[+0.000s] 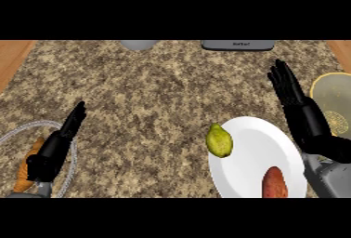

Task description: Pick the pear from the plate and place it in the bowl

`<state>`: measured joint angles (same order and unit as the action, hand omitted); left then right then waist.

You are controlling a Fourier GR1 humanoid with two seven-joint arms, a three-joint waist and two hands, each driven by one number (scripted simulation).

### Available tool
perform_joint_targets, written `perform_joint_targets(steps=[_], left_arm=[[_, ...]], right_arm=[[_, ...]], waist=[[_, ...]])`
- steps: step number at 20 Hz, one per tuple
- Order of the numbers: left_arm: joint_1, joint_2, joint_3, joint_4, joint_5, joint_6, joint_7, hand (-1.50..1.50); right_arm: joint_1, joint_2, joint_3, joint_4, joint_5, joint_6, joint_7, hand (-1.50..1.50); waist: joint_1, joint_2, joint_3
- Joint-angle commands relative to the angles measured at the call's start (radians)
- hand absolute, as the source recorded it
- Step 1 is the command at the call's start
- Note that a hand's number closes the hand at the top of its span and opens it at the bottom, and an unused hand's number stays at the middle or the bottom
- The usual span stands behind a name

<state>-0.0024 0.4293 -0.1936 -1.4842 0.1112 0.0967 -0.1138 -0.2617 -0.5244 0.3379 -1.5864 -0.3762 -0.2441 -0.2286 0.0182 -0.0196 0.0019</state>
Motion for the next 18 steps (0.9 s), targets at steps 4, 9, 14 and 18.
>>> perform_joint_targets(steps=[4,9,14,18], left_arm=[[-0.095,0.001,0.061,-0.046,-0.021,0.073,0.005,0.00],[-0.156,-0.003,0.089,-0.056,-0.019,0.115,0.077,0.00],[-0.191,-0.016,0.079,-0.064,-0.029,0.136,0.144,0.00],[-0.218,-0.034,0.052,-0.088,-0.054,0.158,0.196,0.00]], right_arm=[[0.017,0.192,0.010,0.067,-0.336,0.362,-0.146,1.50],[0.067,0.247,-0.126,0.362,-0.484,0.395,-0.154,-1.50],[0.041,0.201,-0.139,0.492,-0.481,0.820,-0.353,-1.50],[-0.070,0.069,-0.186,0.657,-0.378,0.990,-0.419,-1.50]], waist=[[0.053,0.048,0.018],[0.044,0.069,0.016],[0.035,0.051,0.013],[0.044,0.045,0.009]])
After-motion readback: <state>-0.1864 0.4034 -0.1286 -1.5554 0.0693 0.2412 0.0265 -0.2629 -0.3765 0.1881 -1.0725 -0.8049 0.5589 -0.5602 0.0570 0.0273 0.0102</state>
